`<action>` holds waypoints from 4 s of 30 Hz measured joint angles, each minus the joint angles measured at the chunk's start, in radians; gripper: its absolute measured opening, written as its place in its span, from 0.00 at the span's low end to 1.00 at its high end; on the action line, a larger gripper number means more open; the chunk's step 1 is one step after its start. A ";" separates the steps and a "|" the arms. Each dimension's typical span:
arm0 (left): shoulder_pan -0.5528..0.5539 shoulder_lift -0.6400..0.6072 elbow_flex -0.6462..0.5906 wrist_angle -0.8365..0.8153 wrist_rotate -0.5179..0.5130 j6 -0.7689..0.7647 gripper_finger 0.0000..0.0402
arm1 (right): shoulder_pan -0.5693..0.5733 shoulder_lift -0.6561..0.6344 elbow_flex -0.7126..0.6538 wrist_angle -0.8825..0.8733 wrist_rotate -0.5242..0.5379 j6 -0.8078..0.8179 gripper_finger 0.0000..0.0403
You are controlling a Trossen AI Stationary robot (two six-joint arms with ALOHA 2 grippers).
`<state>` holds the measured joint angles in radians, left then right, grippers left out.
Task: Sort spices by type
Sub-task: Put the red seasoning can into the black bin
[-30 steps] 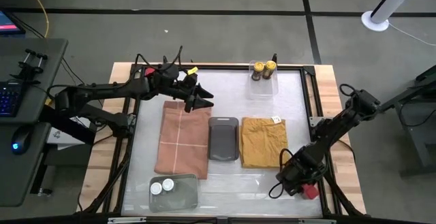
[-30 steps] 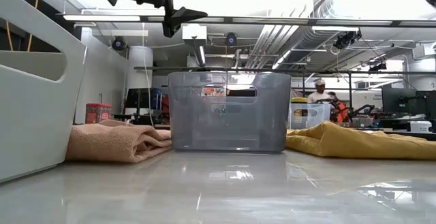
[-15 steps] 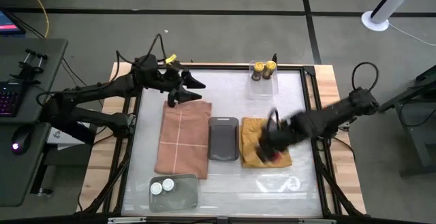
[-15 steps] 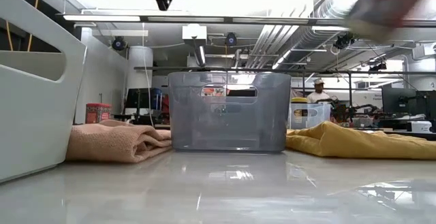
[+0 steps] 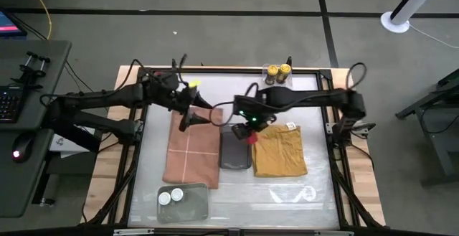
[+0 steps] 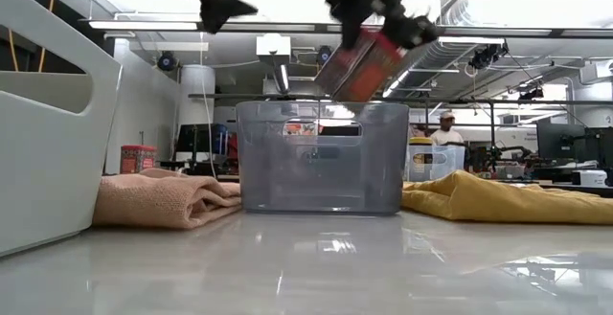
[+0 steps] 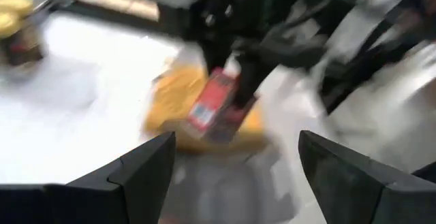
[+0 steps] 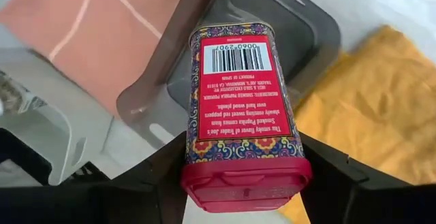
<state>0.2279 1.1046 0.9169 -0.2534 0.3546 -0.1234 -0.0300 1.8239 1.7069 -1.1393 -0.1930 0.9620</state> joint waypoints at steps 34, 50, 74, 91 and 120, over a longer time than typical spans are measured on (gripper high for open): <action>-0.052 0.002 -0.001 -0.219 -0.231 0.180 0.73 | -0.093 0.131 0.109 -0.038 -0.096 -0.129 0.72; -0.137 0.091 -0.002 -0.161 -0.257 0.185 0.63 | 0.072 0.136 0.142 -0.105 0.202 -0.367 0.28; -0.147 -0.458 -0.275 -0.023 -0.402 -0.151 0.00 | 0.031 0.229 0.018 0.035 0.190 -0.764 0.00; -0.143 -0.488 -0.282 -0.010 -0.449 -0.099 0.00 | 0.009 0.228 -0.069 0.178 0.210 -0.788 0.00; -0.143 -0.488 -0.282 -0.011 -0.471 -0.077 0.00 | 0.009 0.232 -0.069 0.328 0.309 -0.946 0.00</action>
<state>0.0849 0.6167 0.6350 -0.2642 -0.1162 -0.2000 -0.0208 2.0556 1.6375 -0.8111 0.1164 0.0159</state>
